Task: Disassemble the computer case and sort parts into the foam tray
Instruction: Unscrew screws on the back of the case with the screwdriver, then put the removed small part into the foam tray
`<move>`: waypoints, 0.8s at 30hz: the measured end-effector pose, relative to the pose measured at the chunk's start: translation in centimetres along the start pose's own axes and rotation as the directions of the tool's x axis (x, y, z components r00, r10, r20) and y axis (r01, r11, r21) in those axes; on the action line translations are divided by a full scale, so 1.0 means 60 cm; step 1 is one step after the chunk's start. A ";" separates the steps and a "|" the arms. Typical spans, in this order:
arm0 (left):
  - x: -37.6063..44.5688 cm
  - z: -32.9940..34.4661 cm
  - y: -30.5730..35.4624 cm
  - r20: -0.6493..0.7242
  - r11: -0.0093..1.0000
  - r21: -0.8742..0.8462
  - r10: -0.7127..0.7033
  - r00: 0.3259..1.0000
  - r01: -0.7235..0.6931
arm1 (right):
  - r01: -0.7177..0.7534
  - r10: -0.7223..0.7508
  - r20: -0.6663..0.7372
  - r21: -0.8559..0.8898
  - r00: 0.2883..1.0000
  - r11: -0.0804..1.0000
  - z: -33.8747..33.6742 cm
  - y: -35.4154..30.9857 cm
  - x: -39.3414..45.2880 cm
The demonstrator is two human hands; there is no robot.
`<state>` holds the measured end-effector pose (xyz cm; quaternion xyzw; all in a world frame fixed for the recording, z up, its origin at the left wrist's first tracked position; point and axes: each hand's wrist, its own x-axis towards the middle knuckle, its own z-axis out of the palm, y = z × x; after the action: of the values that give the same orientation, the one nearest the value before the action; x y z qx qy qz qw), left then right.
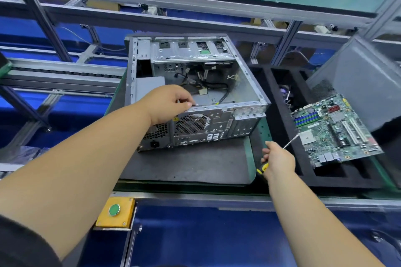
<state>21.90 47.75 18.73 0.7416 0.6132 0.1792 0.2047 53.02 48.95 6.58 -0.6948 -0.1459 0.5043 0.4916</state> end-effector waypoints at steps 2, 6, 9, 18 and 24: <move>0.000 0.002 0.003 -0.007 1.000 0.023 -0.004 1.000 0.004 | -0.045 0.045 0.011 -0.011 0.999 0.999 -0.017 -0.017 0.031; -0.001 0.007 0.005 -0.017 0.999 0.048 -0.015 1.000 0.016 | -0.129 0.134 0.072 -0.070 0.988 0.989 -0.039 -0.035 0.066; -0.001 0.008 0.004 -0.019 0.998 0.052 -0.027 0.999 0.028 | -0.125 0.136 0.101 -0.104 0.986 0.987 -0.050 -0.047 0.069; 0.002 0.009 -0.002 0.012 0.996 0.092 -0.013 1.000 0.012 | 0.482 -0.321 0.442 -0.322 0.837 0.815 0.016 -0.179 -0.004; 0.018 0.000 -0.014 0.076 0.997 0.072 -0.015 0.997 0.009 | 0.514 -0.378 0.373 -0.396 0.847 0.761 0.045 -0.252 0.027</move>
<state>21.43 48.93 18.30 0.7510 0.6154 0.1274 0.2025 55.89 58.74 18.20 -0.6633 -0.4949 0.4087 0.3848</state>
